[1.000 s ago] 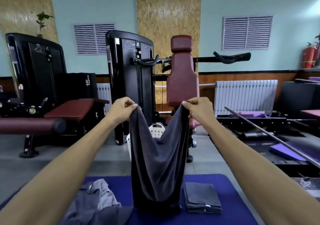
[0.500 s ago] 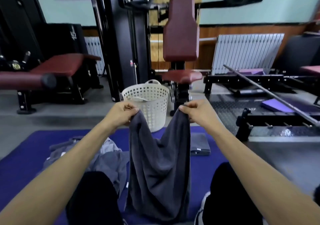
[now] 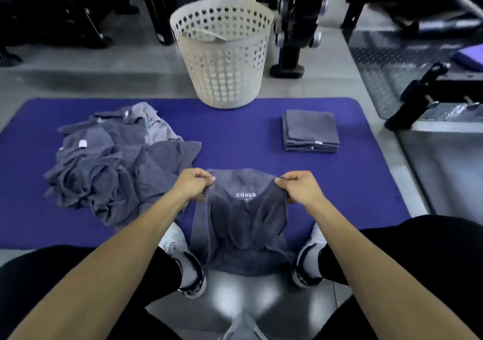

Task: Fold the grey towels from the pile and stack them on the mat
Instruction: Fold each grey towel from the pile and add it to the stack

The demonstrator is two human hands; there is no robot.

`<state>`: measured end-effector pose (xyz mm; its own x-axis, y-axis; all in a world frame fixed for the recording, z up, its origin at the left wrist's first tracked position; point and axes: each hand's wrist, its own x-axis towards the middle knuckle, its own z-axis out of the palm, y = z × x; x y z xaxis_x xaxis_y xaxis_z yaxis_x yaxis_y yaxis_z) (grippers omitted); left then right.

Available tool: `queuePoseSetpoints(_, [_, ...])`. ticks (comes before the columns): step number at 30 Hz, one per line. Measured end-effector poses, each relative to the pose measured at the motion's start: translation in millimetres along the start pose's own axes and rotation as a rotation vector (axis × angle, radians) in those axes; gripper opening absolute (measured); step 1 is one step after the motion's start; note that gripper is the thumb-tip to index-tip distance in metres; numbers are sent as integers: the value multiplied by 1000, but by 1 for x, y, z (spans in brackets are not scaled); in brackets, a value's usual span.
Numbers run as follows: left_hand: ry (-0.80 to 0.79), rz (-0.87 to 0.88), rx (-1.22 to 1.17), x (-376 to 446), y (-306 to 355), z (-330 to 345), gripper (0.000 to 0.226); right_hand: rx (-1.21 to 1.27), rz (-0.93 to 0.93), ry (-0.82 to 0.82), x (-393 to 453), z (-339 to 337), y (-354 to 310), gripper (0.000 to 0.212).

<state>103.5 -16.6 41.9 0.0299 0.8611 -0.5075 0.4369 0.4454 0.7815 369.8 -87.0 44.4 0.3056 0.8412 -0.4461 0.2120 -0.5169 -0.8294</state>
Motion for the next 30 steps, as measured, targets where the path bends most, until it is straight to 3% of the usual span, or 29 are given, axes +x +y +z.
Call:
queuePoseSetpoints(9, [15, -47, 320, 133, -63, 9, 21, -38, 155, -91, 95, 51, 45, 20])
queuePoseSetpoints(12, [50, 54, 486, 180, -81, 8, 5, -26, 101, -74, 121, 73, 57, 12])
queuePoseSetpoints(15, [39, 129, 600, 216, -93, 4, 6, 1, 112, -53, 139, 95, 67, 7])
queuePoseSetpoints(21, [39, 186, 529, 266, -109, 13, 4, -8, 92, -29, 172, 127, 81, 11])
queuePoseSetpoints(30, [373, -16, 213, 278, -124, 36, 5, 28, 89, -12, 178, 146, 92, 4])
